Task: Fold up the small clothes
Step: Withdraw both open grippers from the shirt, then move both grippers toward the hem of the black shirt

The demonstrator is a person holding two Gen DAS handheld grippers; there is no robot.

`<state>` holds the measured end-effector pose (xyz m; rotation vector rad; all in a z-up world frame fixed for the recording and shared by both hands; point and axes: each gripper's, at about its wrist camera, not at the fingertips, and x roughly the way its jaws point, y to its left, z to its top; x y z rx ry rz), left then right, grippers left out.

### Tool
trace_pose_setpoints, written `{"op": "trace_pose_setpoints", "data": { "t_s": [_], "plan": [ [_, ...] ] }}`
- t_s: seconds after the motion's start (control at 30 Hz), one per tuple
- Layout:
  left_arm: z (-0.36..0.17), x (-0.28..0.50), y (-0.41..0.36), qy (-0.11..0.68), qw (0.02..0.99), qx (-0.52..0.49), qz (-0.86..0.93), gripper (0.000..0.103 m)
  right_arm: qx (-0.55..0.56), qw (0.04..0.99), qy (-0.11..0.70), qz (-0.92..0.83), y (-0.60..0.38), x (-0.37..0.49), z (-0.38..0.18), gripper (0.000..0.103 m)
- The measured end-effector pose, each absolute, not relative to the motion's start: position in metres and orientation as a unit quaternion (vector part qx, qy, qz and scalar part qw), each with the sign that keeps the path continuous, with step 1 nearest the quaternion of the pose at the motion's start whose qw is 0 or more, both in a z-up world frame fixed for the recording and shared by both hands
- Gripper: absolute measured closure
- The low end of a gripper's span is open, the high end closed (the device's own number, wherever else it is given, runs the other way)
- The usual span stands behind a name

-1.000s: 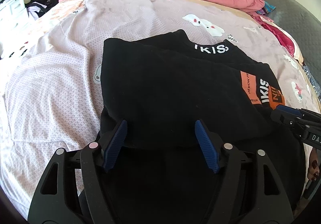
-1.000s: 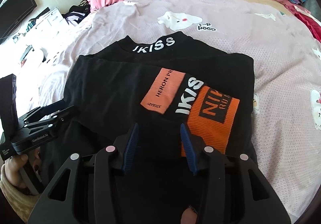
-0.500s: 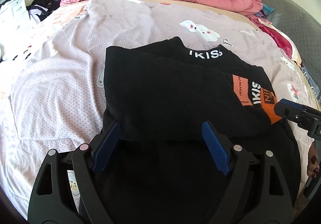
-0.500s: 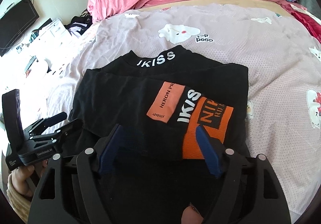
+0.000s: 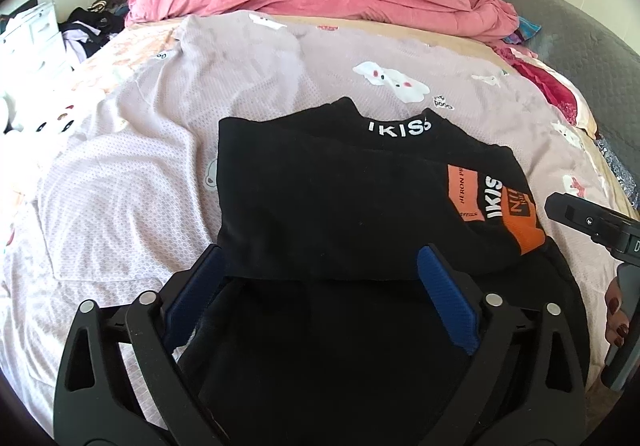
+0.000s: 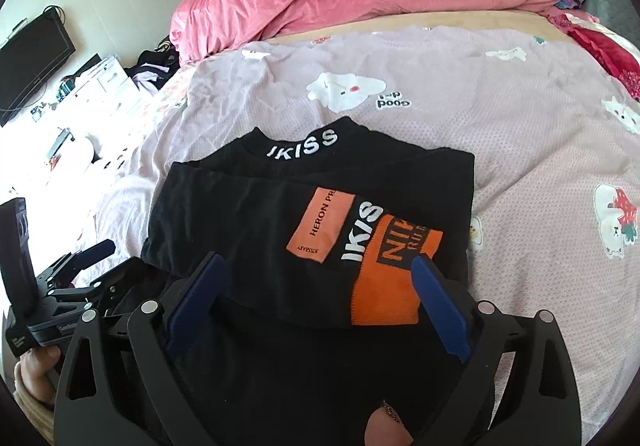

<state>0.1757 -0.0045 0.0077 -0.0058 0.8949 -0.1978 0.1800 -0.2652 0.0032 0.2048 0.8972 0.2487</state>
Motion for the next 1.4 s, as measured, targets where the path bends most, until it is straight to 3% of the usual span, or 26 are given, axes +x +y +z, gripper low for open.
{"op": "trace_pose_setpoints", "data": {
  "t_s": [1.4],
  "plan": [
    [0.046,0.108,0.043,0.385,0.92,-0.024,-0.07,0.009,0.069,0.927,0.351,0.117,-0.266,0.106,0.041,0.007]
  ]
}}
